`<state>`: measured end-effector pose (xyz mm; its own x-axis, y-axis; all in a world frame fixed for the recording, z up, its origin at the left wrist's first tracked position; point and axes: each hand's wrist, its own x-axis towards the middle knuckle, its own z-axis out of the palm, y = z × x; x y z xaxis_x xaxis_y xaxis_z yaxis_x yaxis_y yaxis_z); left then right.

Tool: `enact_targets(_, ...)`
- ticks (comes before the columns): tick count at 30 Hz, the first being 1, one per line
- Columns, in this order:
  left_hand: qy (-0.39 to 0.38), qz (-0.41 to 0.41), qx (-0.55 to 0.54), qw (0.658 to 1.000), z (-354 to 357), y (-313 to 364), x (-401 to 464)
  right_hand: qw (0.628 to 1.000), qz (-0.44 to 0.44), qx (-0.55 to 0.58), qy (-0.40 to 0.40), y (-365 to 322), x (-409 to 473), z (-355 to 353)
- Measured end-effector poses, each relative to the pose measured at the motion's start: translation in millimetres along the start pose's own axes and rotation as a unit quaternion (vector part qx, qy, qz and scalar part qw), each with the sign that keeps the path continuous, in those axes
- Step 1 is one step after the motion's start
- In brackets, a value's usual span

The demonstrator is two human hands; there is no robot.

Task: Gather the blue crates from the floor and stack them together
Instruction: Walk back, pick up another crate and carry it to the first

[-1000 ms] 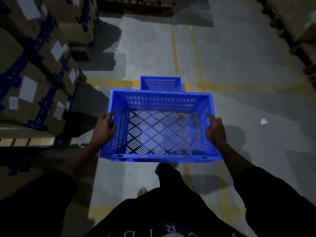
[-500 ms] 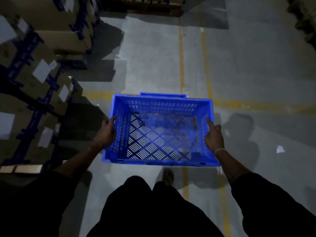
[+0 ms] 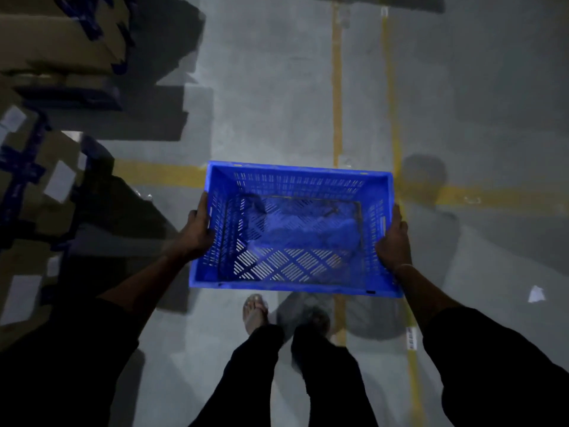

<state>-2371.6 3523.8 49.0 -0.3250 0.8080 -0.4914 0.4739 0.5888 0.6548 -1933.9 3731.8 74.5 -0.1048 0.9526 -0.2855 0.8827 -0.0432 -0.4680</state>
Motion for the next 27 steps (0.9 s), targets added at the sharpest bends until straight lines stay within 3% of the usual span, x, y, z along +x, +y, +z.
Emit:
enact_targets(5,0.006,-0.039,-0.022,0.999,33,-32,102,0.999,0.0,-0.029,-0.019,17,93,70)
enact_targets(14,0.009,-0.029,-0.026,0.999,89,-94,246,0.999,-0.009,-0.026,-0.026,58,217,159)
enact_targets(27,-0.011,0.001,0.013,1.0,107,-104,254,0.997,-0.014,-0.029,-0.068,84,225,187)
